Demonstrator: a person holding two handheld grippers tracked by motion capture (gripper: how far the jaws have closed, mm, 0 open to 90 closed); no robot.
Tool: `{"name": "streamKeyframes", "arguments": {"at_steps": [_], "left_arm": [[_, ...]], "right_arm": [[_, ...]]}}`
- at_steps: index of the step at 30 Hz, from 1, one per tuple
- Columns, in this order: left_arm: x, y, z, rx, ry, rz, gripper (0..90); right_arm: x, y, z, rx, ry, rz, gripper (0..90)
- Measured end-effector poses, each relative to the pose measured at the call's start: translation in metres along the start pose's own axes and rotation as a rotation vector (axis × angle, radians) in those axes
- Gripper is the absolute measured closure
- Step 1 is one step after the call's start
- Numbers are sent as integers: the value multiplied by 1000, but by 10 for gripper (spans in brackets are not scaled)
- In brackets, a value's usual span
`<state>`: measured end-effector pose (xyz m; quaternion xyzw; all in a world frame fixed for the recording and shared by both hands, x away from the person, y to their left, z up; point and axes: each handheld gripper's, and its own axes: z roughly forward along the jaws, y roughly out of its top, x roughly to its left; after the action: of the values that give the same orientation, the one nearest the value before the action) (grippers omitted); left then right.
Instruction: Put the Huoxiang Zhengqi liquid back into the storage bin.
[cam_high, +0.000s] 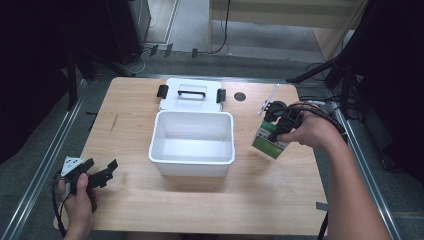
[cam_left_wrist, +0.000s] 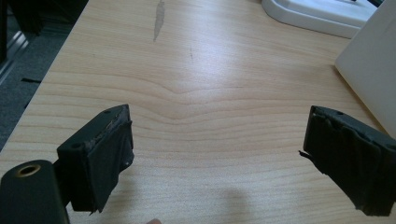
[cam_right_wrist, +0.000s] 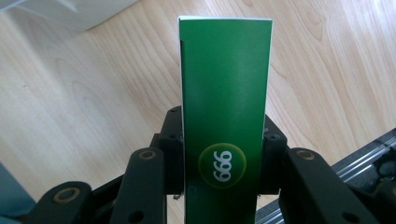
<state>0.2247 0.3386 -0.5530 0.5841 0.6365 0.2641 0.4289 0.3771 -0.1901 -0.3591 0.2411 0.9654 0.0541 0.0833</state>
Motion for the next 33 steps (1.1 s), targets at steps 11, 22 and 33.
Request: {"name": "streamKeyframes", "arguments": {"at_steps": [11,22,33], "left_arm": [[0,0,0,3,-1,-2,92],[0,0,0,3,-1,-2,92],[0,0,0,4,-3,-2,92]], "right_arm": [[5,7,-28,-50,22,-77,643],[13,18,-53,-62,21,-108,643],[22,38,-80,-79,10,-119,644]]}}
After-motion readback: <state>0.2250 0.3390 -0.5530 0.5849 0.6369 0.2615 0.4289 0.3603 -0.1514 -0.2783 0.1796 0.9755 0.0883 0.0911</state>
